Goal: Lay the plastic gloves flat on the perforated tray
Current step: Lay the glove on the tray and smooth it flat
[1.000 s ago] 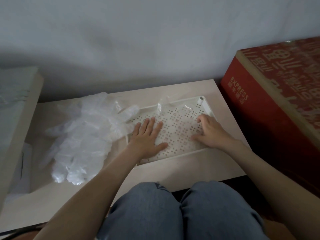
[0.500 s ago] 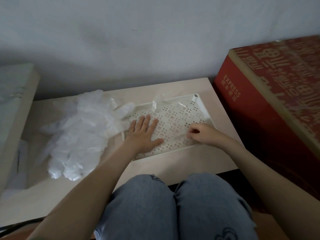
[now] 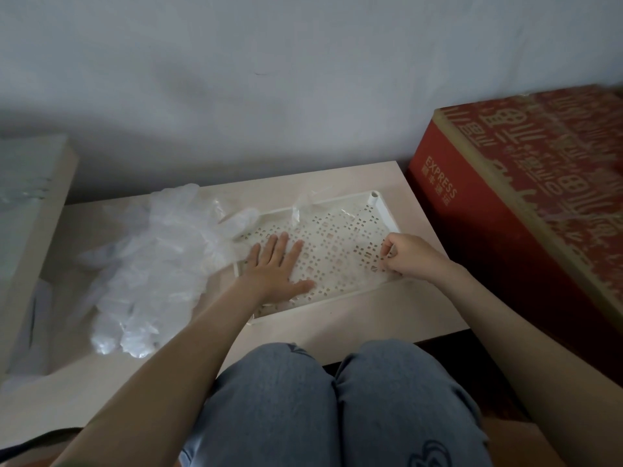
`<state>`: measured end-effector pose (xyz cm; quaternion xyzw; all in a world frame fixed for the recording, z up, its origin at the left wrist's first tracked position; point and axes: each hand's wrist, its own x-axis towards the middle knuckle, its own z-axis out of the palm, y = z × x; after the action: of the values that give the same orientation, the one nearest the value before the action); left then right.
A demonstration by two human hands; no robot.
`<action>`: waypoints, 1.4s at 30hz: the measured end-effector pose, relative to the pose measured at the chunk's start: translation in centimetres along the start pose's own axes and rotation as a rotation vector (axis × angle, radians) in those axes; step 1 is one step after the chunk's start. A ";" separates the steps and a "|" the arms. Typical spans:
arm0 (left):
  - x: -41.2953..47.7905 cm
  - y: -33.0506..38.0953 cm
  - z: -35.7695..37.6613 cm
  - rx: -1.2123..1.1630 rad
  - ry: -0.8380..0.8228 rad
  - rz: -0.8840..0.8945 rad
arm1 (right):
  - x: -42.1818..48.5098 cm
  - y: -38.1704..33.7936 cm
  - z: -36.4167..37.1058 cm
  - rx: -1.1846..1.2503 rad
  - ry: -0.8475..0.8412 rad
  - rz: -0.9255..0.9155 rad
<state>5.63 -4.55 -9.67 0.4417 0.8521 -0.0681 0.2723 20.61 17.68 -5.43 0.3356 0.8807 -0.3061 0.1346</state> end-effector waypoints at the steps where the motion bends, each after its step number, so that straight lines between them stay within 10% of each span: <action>1: -0.1 0.0 0.0 0.001 0.006 -0.003 | 0.2 -0.1 0.0 -0.085 0.032 -0.013; 9: 0.2 1.2 -1.0 0.050 0.288 0.007 | 1.9 -3.1 3.1 -0.208 0.153 -0.404; 15: 1.4 0.8 0.1 0.079 0.190 0.061 | 2.8 -2.1 5.6 -0.364 -0.076 -0.268; 29: 1.6 0.2 1.0 0.104 0.200 0.057 | 2.1 0.0 1.1 -0.002 0.320 -0.177; 42: 1.5 0.3 1.3 0.098 0.226 0.042 | 2.0 -2.0 3.2 -0.151 0.100 -0.113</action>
<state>5.69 -3.76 -11.49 0.4772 0.8635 -0.0538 0.1541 17.93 15.51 -7.92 0.2892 0.9243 -0.2289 0.0981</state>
